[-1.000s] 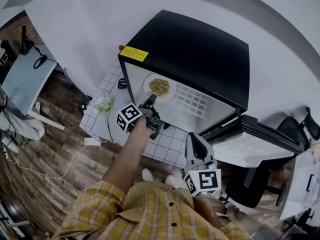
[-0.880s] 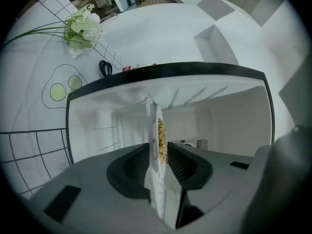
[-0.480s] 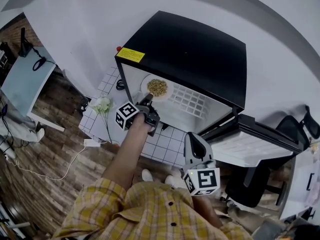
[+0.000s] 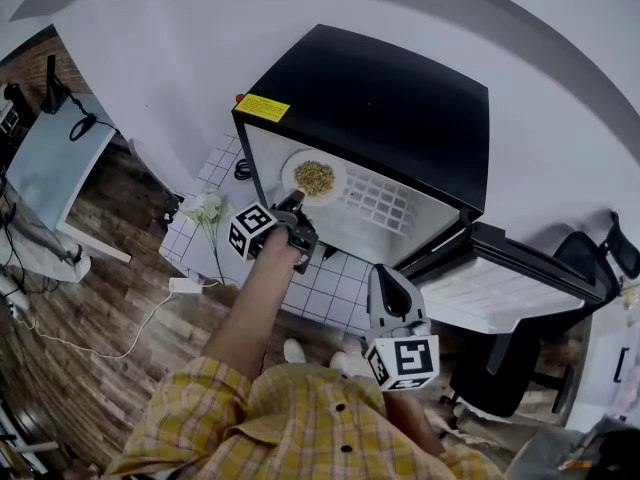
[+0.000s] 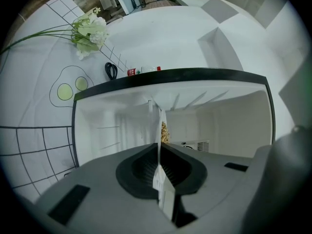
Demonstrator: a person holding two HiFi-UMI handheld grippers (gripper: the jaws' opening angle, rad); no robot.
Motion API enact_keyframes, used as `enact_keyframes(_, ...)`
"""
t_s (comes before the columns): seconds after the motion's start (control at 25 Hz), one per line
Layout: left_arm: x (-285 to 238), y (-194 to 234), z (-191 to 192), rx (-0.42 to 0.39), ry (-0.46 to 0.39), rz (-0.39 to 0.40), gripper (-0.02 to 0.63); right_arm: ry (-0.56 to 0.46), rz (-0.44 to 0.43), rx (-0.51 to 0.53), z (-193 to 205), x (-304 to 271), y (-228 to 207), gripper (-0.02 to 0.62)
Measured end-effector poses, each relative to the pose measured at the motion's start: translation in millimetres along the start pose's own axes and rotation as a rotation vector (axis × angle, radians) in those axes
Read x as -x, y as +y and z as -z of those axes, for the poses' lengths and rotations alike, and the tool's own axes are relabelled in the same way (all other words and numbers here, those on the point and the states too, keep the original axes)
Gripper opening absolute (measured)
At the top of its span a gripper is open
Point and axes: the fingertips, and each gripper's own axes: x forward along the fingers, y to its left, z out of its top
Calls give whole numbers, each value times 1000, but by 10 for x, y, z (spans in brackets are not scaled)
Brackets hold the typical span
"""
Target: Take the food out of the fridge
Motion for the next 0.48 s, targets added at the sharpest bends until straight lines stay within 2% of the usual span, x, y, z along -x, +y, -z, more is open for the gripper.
enact_keyframes(0.48,316,-283,110,28,-32,65,18,7,-34,1,37,58,90,6)
